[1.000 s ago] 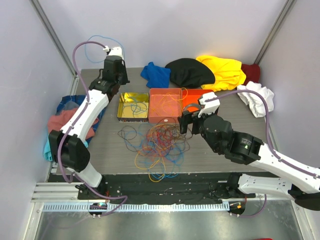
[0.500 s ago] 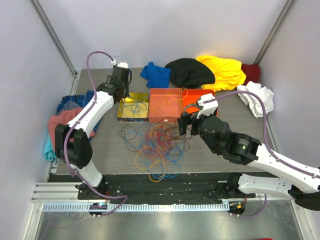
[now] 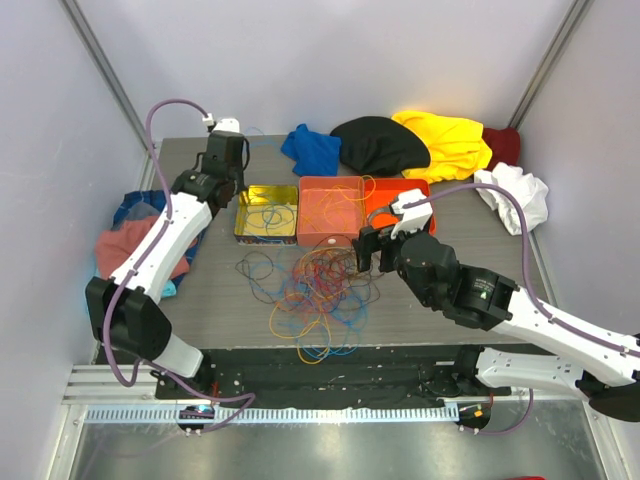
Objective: Untangle the cables
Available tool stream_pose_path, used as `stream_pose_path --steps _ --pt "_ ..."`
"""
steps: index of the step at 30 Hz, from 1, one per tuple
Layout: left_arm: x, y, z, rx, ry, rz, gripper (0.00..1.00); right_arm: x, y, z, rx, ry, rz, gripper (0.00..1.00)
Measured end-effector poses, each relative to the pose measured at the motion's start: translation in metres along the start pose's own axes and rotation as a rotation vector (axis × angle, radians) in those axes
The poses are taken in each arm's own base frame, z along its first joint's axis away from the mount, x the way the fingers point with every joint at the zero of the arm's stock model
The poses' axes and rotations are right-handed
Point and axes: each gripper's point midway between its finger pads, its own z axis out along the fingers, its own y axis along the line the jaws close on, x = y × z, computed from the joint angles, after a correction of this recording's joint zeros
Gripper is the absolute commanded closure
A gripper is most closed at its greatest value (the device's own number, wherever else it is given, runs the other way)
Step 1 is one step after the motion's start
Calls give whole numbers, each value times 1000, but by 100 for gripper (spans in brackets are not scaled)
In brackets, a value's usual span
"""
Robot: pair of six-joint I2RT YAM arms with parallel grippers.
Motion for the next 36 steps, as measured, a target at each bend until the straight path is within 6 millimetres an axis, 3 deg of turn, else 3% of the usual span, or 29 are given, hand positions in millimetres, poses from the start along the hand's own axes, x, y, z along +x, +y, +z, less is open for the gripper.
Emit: stream_pose_path --steps 9,14,17,24,31,36 --pt "12 4 1 -19 47 27 100 5 -2 0 2 6 -4 6" --pt "10 18 -6 -73 38 55 100 7 -1 1 -2 10 -5 6" --pt "-7 25 -16 -97 1 55 100 7 0 1 -12 14 -9 6" --pt "-73 34 -47 -106 -150 -2 100 8 2 1 -20 18 -20 5" --pt "-119 40 -72 -108 -245 -31 100 8 2 1 -21 18 -20 6" --pt "-125 38 -71 -105 -255 -35 100 8 2 1 -21 18 -20 6"
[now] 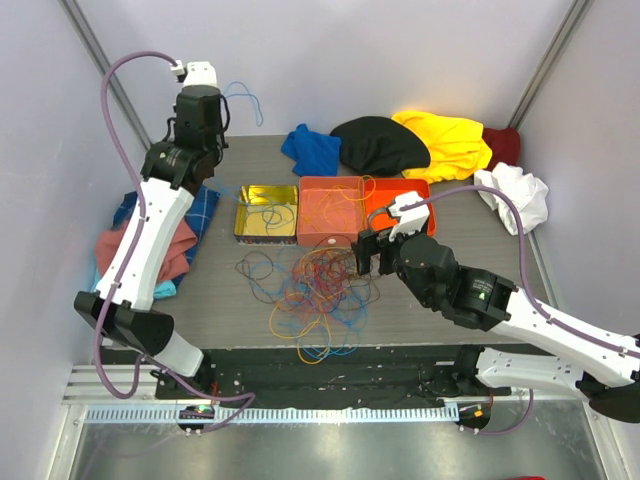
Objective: Untangle the cables
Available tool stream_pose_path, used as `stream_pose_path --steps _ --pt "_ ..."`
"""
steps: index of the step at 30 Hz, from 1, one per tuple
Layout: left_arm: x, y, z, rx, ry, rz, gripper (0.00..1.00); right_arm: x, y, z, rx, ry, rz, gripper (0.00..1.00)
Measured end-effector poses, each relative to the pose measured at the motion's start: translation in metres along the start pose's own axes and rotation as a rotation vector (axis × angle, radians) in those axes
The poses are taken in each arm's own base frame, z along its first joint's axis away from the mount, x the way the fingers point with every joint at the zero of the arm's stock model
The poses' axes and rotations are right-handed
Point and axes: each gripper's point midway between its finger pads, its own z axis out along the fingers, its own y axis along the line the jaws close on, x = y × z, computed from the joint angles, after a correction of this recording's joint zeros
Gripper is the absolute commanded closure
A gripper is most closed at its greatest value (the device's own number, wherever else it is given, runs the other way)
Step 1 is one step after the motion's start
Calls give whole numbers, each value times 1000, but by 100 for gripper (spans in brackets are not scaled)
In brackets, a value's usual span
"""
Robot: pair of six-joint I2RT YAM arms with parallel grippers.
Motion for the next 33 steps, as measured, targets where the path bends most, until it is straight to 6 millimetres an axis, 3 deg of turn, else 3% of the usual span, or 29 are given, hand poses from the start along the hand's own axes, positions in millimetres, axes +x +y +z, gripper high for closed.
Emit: stream_pose_path --steps 15,27,33 --pt "62 -25 36 19 139 70 100 0 -2 1 7 -1 2 5" --pt "141 -49 64 50 293 90 100 3 -6 3 21 8 -3 6" --pt "176 -56 65 78 364 87 100 6 -7 4 27 13 -6 6"
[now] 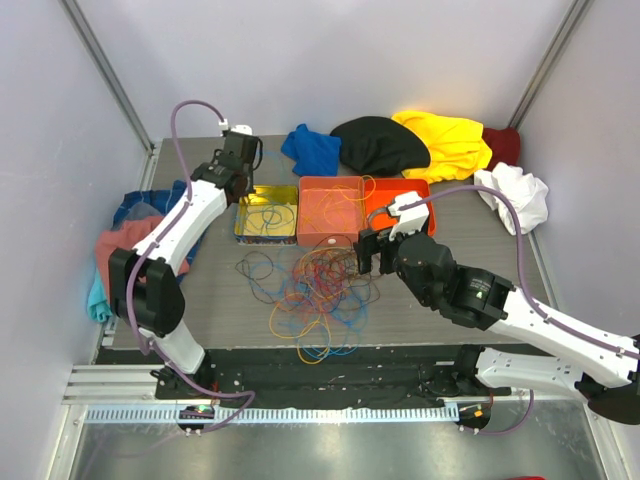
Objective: Untangle the cables
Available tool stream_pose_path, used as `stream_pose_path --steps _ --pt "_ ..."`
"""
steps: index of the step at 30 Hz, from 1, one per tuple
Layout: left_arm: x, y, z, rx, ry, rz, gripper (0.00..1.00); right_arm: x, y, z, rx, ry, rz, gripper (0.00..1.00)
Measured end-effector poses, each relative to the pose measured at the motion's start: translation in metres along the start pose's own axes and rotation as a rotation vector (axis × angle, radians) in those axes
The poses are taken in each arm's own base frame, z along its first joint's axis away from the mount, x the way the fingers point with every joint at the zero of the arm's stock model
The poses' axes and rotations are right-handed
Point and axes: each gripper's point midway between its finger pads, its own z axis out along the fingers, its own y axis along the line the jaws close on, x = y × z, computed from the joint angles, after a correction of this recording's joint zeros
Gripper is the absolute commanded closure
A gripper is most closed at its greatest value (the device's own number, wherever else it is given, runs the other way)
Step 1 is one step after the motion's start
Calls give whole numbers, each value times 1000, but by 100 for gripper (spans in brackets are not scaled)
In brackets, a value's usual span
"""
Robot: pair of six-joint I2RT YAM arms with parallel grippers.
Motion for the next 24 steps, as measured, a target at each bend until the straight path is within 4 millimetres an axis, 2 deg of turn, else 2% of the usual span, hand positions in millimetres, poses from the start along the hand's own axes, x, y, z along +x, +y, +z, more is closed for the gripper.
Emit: stream_pose_path --steps 10,15,19,24 --pt "47 -7 11 25 123 31 100 6 -4 3 12 10 -4 6" --pt "57 -9 16 28 172 57 100 5 -3 3 9 8 1 6" --pt "64 -21 31 44 243 86 100 5 -3 4 6 7 2 5" --pt "80 -20 21 64 279 94 100 8 -5 5 14 11 3 5"
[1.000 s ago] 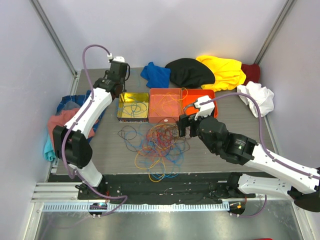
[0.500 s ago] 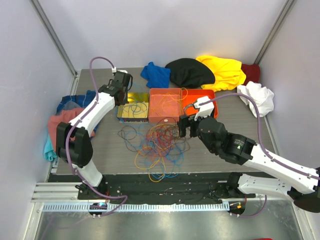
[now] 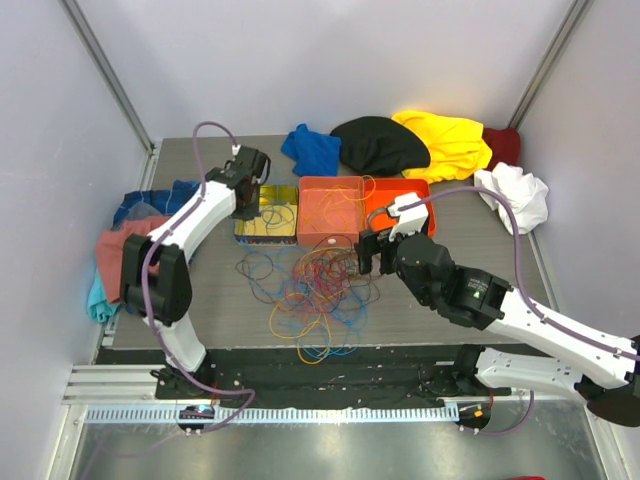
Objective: Untangle the cables
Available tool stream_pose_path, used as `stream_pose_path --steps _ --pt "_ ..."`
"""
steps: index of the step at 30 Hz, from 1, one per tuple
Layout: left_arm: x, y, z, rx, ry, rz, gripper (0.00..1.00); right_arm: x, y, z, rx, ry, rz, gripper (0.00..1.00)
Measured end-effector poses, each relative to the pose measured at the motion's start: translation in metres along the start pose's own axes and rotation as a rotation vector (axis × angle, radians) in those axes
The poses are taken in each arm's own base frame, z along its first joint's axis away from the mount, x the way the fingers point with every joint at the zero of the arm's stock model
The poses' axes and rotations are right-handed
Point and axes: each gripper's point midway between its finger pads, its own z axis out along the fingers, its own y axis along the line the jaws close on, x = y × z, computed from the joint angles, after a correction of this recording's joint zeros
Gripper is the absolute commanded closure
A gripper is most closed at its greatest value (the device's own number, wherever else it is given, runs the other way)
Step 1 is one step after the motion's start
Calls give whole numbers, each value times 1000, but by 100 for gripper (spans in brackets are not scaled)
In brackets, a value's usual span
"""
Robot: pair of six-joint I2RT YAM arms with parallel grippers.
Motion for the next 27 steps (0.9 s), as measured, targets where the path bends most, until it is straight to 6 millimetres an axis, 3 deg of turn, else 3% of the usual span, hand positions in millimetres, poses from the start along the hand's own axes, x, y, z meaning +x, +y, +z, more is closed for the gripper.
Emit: stream_pose_path --steps 4,7,10,15,22,27 --pt "21 8 -26 16 3 4 100 3 -1 2 4 8 -4 5" --pt "26 10 -42 39 -20 -2 100 4 0 4 4 12 -6 6" --pt "28 10 -47 53 -24 -5 100 4 0 5 3 12 -5 6" --pt "23 -2 -27 56 32 17 100 3 1 5 0 11 -3 6" --pt "-17 -29 18 70 66 24 100 4 1 5 -4 12 -2 6" --pt "-35 -27 28 67 69 10 100 3 1 5 -3 12 -2 5"
